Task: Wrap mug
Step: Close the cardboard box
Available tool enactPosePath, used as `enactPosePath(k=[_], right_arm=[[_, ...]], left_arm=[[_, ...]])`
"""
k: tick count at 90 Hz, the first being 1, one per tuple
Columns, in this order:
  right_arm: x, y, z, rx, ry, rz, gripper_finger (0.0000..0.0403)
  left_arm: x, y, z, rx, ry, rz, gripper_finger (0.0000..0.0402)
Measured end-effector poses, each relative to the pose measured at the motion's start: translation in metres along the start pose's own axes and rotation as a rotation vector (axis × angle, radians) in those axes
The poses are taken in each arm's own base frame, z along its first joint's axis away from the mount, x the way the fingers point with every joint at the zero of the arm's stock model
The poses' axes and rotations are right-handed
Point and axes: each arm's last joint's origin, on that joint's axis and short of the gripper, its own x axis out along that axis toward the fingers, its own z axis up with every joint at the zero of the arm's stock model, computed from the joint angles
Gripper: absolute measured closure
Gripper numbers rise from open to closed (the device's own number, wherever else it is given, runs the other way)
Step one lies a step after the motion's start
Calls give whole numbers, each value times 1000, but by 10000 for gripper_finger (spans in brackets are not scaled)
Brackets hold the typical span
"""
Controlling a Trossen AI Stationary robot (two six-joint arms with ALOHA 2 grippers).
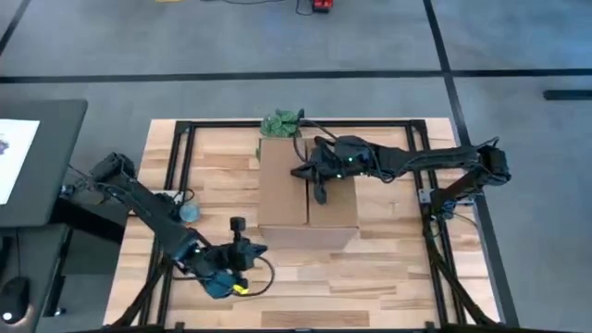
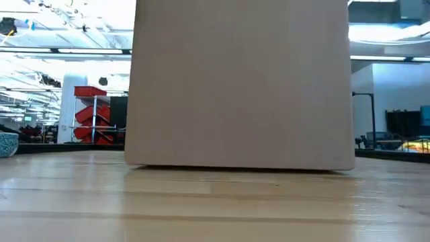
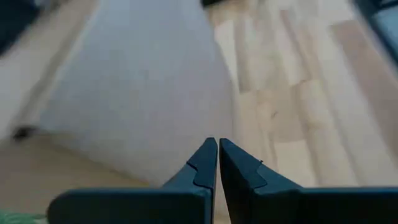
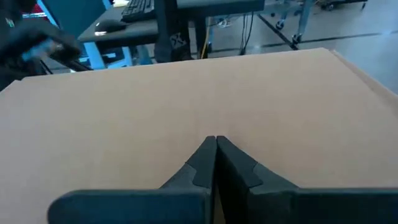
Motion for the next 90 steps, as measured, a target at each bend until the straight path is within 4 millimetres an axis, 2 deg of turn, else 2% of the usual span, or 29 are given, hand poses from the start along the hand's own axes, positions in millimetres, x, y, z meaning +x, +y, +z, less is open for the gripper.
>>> enactPosePath(k=[15,30,51,65,90], right_arm=[[0,4,-1,11,6,10,403],[-1,4,4,13,20,13,403],[-10,5,26,-4,100,15,403],[-11,10,22,-48,151,32,403],[8,17,10,-89,182,57,403]], left_arm=[[-29,3,3,-20,-85,-5,402],[-44,3,2,-11,-138,36,402],[-46,2,-1,-16,-128,43,402],[-45,5,-5,-40,-103,64,402],[-44,7,-12,-73,-71,93,402]])
